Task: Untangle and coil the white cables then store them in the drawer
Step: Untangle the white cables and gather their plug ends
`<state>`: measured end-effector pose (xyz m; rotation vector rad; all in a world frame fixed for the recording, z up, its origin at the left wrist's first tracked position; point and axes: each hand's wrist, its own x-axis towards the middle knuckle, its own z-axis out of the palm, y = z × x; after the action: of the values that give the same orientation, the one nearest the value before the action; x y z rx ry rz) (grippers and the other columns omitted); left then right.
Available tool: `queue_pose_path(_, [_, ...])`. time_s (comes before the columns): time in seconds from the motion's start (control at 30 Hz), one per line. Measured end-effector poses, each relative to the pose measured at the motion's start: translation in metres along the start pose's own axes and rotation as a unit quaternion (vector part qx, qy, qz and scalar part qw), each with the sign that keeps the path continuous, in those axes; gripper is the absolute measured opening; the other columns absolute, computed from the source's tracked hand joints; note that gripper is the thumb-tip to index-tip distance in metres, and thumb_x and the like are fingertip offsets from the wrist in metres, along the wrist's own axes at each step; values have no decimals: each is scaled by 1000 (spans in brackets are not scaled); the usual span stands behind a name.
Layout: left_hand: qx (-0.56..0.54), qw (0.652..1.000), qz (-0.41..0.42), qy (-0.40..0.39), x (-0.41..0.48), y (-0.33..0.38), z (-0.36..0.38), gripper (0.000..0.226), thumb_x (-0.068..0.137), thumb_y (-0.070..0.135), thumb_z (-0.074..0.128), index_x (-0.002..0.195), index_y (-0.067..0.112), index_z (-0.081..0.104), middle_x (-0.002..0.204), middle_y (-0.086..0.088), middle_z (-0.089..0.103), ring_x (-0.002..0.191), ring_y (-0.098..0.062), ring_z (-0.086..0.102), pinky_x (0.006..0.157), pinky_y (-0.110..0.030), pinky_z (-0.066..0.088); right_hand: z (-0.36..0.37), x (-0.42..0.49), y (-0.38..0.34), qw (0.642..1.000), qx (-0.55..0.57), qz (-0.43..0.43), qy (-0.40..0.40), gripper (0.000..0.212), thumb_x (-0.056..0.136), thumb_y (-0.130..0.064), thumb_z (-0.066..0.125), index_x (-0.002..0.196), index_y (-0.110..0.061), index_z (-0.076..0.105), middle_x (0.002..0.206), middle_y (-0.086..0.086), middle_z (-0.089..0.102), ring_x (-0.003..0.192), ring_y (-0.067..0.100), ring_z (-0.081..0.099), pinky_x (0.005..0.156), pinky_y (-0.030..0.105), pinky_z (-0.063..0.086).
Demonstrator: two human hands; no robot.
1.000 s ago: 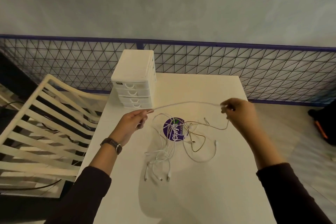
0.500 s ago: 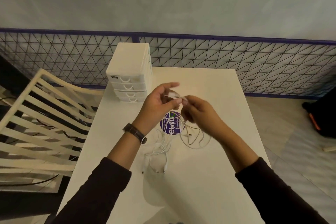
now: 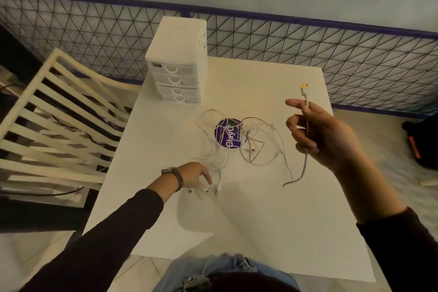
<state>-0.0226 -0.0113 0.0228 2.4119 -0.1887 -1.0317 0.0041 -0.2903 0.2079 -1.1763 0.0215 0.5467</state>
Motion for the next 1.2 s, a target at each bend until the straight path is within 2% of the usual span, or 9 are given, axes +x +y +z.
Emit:
queue_pose_path(0.13, [135, 990, 19, 31, 5, -27, 21, 53, 81, -8, 47, 117, 26, 64, 146, 3, 38, 134, -21, 33, 106, -32, 35, -13, -10, 23, 998, 4, 16, 54, 36, 100, -11, 28, 126, -23, 50, 71, 8, 61, 31, 7, 32, 29, 15, 29])
queue_pose_path(0.23, [159, 983, 22, 86, 8, -34, 32, 37, 86, 3, 50, 107, 25, 71, 138, 5, 45, 126, -20, 37, 98, -30, 36, -12, -11, 40, 996, -2, 28, 86, 38, 101, -10, 28, 127, -29, 48, 75, 7, 65, 32, 7, 32, 30, 14, 29])
queue_pose_path(0.4, [175, 983, -12, 51, 17, -33, 45, 27, 91, 22, 52, 110, 28, 69, 122, -3, 60, 111, -27, 53, 92, -30, 40, -6, -10, 58, 993, -4, 36, 116, 36, 101, -12, 30, 125, -29, 51, 79, 7, 65, 35, 8, 31, 33, 15, 28])
queue_pose_path(0.53, [190, 981, -7, 31, 23, -25, 59, 32, 92, 16, 47, 116, 25, 66, 124, -11, 56, 111, -32, 53, 99, -32, 40, -6, -11, 69, 990, 0, 45, 131, 33, 101, -13, 30, 123, -26, 52, 80, 8, 65, 36, 10, 33, 35, 15, 30])
queue_pose_path(0.67, [176, 981, 45, 62, 27, -8, 67, 25, 84, 6, 55, 100, 15, 72, 115, -7, 60, 106, -28, 56, 92, -30, 41, -5, -15, 77, 989, -14, 56, 135, 32, 101, -12, 29, 121, -23, 52, 79, 8, 65, 37, 12, 39, 35, 18, 34])
queue_pose_path(0.83, [208, 964, 153, 56, 49, 3, 62, 40, 82, -2, 54, 119, 11, 58, 134, -9, 44, 115, -31, 49, 92, -39, 43, -3, -19, 85, 984, -40, 73, 158, 32, 101, -10, 29, 118, -15, 55, 79, 11, 64, 47, 16, 48, 42, 24, 40])
queue_pose_path(0.93, [268, 951, 153, 18, 65, 3, 57, 45, 76, -1, 63, 118, 13, 54, 126, -9, 45, 109, -31, 50, 86, -40, 45, -4, -23, 91, 979, -43, 89, 176, 31, 100, -7, 31, 115, -12, 57, 81, 12, 65, 52, 18, 51, 48, 26, 43])
queue_pose_path(1.03, [282, 952, 120, -3, 67, 17, 51, 25, 92, 8, 47, 116, 8, 57, 120, -12, 53, 113, -28, 48, 92, -34, 40, -7, -27, 96, 976, -16, 96, 194, 30, 98, -4, 33, 112, -9, 59, 79, 11, 64, 48, 15, 45, 46, 23, 37])
queue_pose_path(1.2, [309, 941, 134, 30, 60, 23, 63, 28, 96, 27, 44, 109, 12, 64, 115, -7, 59, 112, -27, 46, 89, -34, 34, -11, -30, 103, 974, 9, 86, 208, 26, 97, -8, 36, 107, -9, 60, 73, 8, 57, 46, 11, 30, 42, 21, 26])
